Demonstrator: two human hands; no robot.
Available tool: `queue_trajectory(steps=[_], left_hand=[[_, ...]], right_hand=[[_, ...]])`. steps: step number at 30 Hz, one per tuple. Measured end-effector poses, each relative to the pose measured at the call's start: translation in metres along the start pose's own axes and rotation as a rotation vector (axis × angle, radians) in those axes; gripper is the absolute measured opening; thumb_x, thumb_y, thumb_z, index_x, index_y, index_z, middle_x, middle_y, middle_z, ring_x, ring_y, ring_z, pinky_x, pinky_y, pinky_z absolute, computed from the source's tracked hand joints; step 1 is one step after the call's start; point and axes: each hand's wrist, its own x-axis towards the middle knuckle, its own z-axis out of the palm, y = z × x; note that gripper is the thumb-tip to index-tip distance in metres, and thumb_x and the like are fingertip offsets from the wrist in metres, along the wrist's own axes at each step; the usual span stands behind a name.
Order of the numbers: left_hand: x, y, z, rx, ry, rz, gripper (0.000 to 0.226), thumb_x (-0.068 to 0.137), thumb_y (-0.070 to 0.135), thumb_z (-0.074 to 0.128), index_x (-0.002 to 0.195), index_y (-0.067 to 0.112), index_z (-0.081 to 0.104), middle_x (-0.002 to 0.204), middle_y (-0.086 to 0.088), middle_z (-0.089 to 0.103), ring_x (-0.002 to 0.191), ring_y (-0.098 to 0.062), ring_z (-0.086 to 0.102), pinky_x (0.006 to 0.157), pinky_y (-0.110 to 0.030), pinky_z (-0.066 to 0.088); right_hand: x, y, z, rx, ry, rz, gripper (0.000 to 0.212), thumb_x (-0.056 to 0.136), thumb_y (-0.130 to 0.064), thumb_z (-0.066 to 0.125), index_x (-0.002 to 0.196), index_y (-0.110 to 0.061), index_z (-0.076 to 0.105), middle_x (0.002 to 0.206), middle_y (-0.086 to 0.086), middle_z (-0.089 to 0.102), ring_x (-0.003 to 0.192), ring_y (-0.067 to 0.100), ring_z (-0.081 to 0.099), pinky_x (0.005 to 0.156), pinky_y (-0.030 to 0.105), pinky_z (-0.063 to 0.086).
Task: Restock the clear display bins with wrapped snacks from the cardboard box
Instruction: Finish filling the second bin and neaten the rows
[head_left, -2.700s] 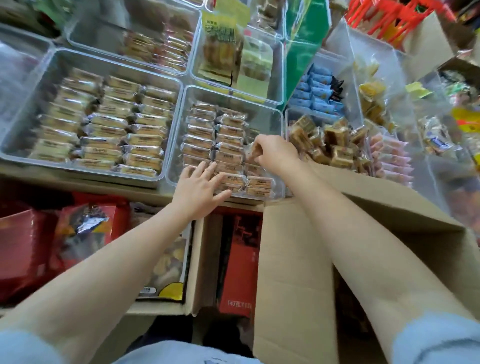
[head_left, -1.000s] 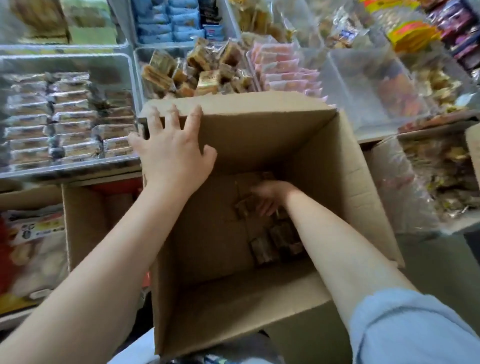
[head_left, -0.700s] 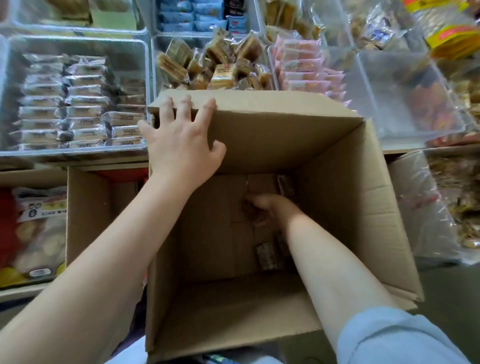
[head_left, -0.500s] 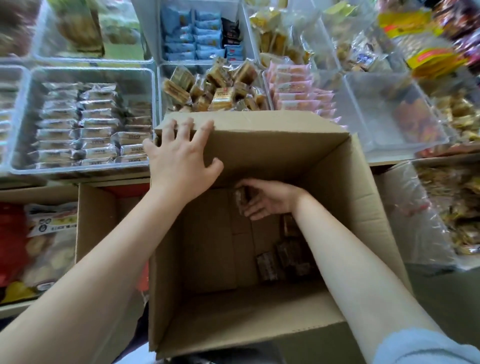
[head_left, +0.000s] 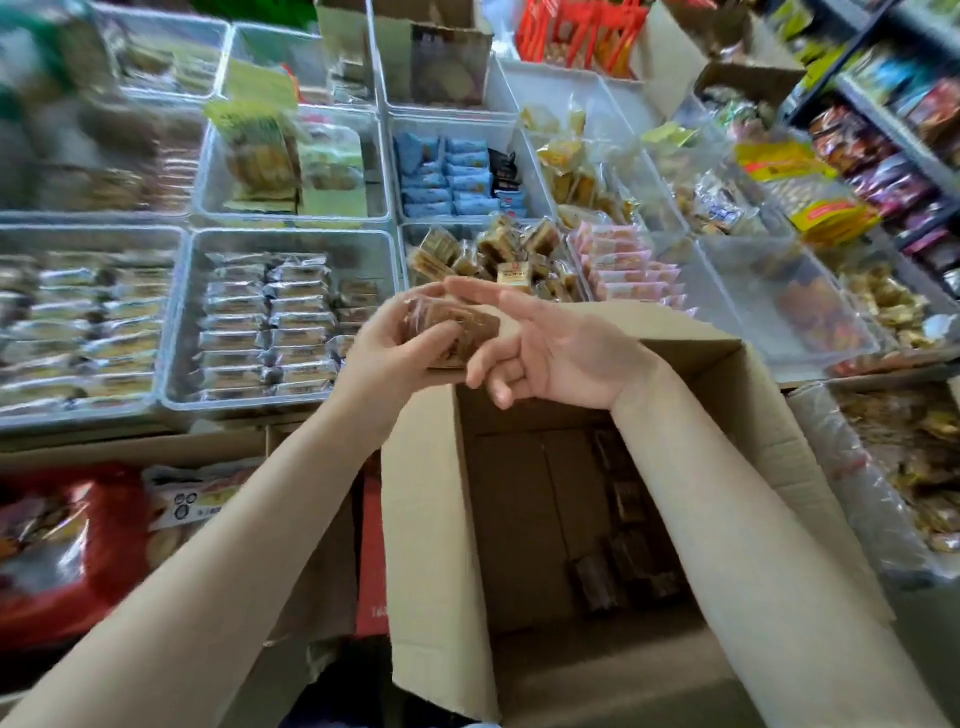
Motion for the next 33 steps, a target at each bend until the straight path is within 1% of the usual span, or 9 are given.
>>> queue_trajectory(steps=[4, 6, 8, 13, 16, 19, 24, 27, 33], left_hand=[[0.005, 0.003, -0.075, -0.05, 0.053, -0.077, 0.034, 0.095, 0.019, 0.068, 0.128, 0.012, 0.061, 0.116, -0.02, 0.069, 0.101, -0.031, 0.072, 0.076, -0.045, 0.062], [0.006, 0.004, -0.103, -0.019, 0.064, -0.081, 0.03, 0.097, 0.024, 0.066, 0.125, 0.015, 0.065, 0.113, -0.018, 0.07, 0.099, -0.03, 0.073, 0.07, -0.041, 0.061], [0.007, 0.007, -0.125, 0.023, 0.065, -0.058, 0.025, 0.098, 0.028, 0.063, 0.121, 0.019, 0.068, 0.108, -0.014, 0.072, 0.094, -0.028, 0.074, 0.062, -0.036, 0.06], [0.019, 0.011, -0.17, 0.069, 0.112, -0.047, 0.021, 0.101, 0.032, 0.057, 0.118, 0.025, 0.067, 0.105, -0.009, 0.072, 0.082, -0.021, 0.075, 0.055, -0.032, 0.059], [0.035, -0.002, -0.199, 0.155, 0.158, -0.042, 0.032, 0.106, 0.036, 0.044, 0.13, 0.022, 0.062, 0.111, -0.003, 0.069, 0.091, -0.017, 0.072, 0.063, -0.029, 0.059], [0.052, -0.034, -0.225, 0.495, 0.182, 0.013, 0.037, 0.108, 0.029, 0.043, 0.139, 0.014, 0.057, 0.127, 0.001, 0.062, 0.117, -0.016, 0.059, 0.088, -0.021, 0.047], [0.074, -0.094, -0.244, 1.105, -0.052, 0.004, 0.059, 0.099, 0.054, 0.032, 0.149, 0.026, 0.047, 0.16, 0.0, 0.037, 0.15, -0.019, 0.027, 0.122, -0.047, 0.016], [0.072, -0.119, -0.248, 1.415, -0.185, -0.014, 0.055, 0.104, 0.053, 0.027, 0.153, 0.03, 0.037, 0.167, -0.001, 0.019, 0.155, -0.022, 0.008, 0.124, -0.052, 0.01], [0.072, -0.121, -0.247, 1.413, -0.177, -0.003, 0.055, 0.104, 0.05, 0.026, 0.154, 0.029, 0.035, 0.168, -0.004, 0.015, 0.156, -0.024, 0.005, 0.123, -0.052, 0.011]], right_hand=[[0.055, -0.017, 0.025, -0.338, 0.351, -0.096, 0.031, 0.106, -0.025, 0.045, 0.132, -0.021, 0.061, 0.077, 0.009, 0.061, 0.057, 0.018, 0.051, 0.049, 0.025, 0.041], [0.087, -0.016, 0.041, -0.625, 0.47, -0.093, 0.023, 0.102, -0.028, 0.054, 0.12, -0.025, 0.067, 0.085, 0.002, 0.064, 0.067, 0.013, 0.056, 0.056, 0.024, 0.043], [0.12, -0.012, 0.06, -0.874, 0.449, -0.032, 0.022, 0.098, -0.036, 0.061, 0.118, -0.029, 0.069, 0.097, -0.007, 0.069, 0.083, 0.006, 0.063, 0.07, 0.022, 0.048], [0.188, -0.001, 0.085, -0.947, 0.359, 0.059, 0.039, 0.088, -0.041, 0.073, 0.122, -0.023, 0.07, 0.107, -0.007, 0.074, 0.102, 0.009, 0.069, 0.093, 0.036, 0.057], [0.216, 0.0, 0.078, -1.024, 0.409, 0.089, 0.035, 0.086, -0.044, 0.074, 0.116, -0.026, 0.07, 0.104, -0.009, 0.073, 0.1, 0.01, 0.068, 0.091, 0.04, 0.057], [0.238, 0.003, 0.061, -1.136, 0.561, 0.145, 0.029, 0.09, -0.035, 0.073, 0.115, -0.02, 0.07, 0.104, -0.006, 0.069, 0.099, 0.012, 0.064, 0.091, 0.035, 0.055], [0.27, 0.025, 0.028, -1.422, 0.738, 0.394, 0.026, 0.091, -0.033, 0.071, 0.113, -0.02, 0.068, 0.107, 0.0, 0.066, 0.096, 0.02, 0.062, 0.074, 0.031, 0.048], [0.285, 0.043, 0.016, -1.667, 0.715, 0.466, 0.018, 0.093, -0.026, 0.066, 0.11, -0.019, 0.067, 0.109, 0.004, 0.064, 0.1, 0.025, 0.06, 0.076, 0.034, 0.048], [0.286, 0.041, 0.01, -1.947, 0.669, 0.334, 0.012, 0.095, -0.015, 0.061, 0.107, -0.016, 0.063, 0.106, 0.006, 0.061, 0.102, 0.028, 0.057, 0.083, 0.037, 0.044]])
